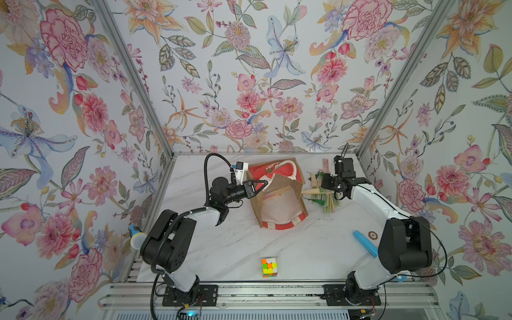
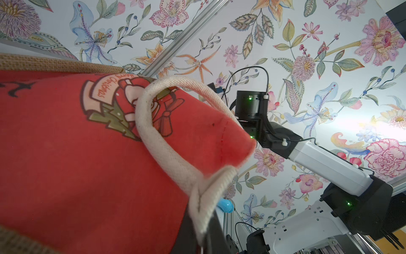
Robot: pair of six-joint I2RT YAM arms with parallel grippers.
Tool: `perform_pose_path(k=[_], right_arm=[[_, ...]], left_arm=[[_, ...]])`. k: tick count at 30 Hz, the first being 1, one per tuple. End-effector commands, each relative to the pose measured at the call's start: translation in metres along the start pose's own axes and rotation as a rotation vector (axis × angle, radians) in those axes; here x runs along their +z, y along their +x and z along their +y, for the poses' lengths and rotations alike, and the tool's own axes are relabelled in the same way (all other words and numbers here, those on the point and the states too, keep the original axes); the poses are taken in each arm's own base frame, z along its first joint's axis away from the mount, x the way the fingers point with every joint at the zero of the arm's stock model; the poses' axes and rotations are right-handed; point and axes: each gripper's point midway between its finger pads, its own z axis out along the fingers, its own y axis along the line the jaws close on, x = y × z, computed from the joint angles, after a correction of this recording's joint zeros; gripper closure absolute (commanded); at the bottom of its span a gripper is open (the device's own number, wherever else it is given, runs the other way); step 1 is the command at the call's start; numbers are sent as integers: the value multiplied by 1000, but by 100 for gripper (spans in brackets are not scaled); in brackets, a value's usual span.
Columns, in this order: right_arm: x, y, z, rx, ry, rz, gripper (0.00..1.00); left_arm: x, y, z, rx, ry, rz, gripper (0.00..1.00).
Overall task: Take out the folding fans from the tote bags
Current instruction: Place the folding fan at the center of the board.
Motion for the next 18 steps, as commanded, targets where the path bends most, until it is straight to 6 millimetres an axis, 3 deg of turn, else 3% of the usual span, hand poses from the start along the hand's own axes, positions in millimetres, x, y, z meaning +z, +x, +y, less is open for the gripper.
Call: perform_pose_path(k=[1,4,9,14,18], right_arm=[[15,-7,-3,-10,9,1,87],[25,1,-6,-8,22,28,81],[19,-1,-10,0,38,14,69],[3,-8,-15,12,45,-21,54],[-22,-18,-13,20,18,-69,48]], left_arm=[[-5,-4,-2,18,-11,-14,100],[-4,-4,-1,17,-11,-12,100],[-4,-4,0,17,-13,-12,100],[-4,-3,-1,18,-11,-12,100],[-4,-3,0,15,-13,-14,100]])
